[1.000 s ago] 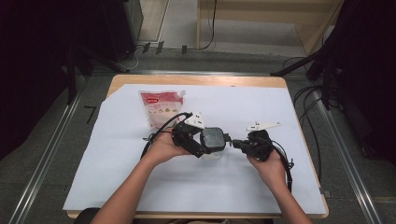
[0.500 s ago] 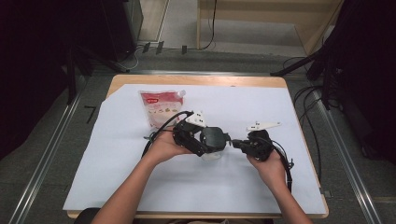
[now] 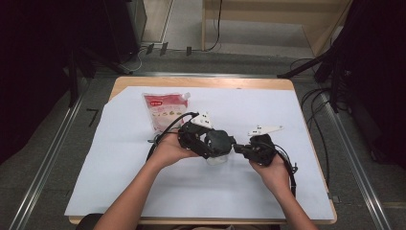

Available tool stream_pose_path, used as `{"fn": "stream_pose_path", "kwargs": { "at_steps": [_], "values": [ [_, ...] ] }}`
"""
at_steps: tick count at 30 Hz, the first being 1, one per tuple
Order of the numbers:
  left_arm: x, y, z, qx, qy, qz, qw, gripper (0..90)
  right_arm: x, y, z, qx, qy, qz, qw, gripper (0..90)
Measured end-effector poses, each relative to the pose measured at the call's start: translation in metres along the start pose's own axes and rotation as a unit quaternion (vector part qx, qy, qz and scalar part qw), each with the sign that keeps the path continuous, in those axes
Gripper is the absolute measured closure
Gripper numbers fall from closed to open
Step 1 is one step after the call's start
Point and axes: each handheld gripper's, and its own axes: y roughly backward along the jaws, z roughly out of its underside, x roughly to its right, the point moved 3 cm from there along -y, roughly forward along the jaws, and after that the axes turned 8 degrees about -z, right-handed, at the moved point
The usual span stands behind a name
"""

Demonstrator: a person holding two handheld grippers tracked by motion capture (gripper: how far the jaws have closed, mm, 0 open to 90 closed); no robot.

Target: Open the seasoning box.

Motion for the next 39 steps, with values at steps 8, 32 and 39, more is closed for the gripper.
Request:
{"fn": "stream_pose_path", "kwargs": {
  "at_steps": [8, 32, 39],
  "values": [
    [-0.001, 0.002, -0.010, -0.002, 0.006, 0.004, 1.0000, 18.7, 0.010, 0.010, -0.004, 0.009, -0.012, 0.011, 0.9998, 90.0],
    [0.005, -0.003, -0.049, -0.010, -0.002, 0.011, 0.9999, 18.6, 0.018, 0.002, -0.004, 0.009, -0.031, 0.005, 0.9995, 90.0],
    [0.007, -0.010, -0.061, -0.006, -0.011, 0.010, 0.9999, 18.1, 0.018, 0.002, -0.003, 0.011, -0.033, 0.008, 0.9994, 90.0]
  ]
}}
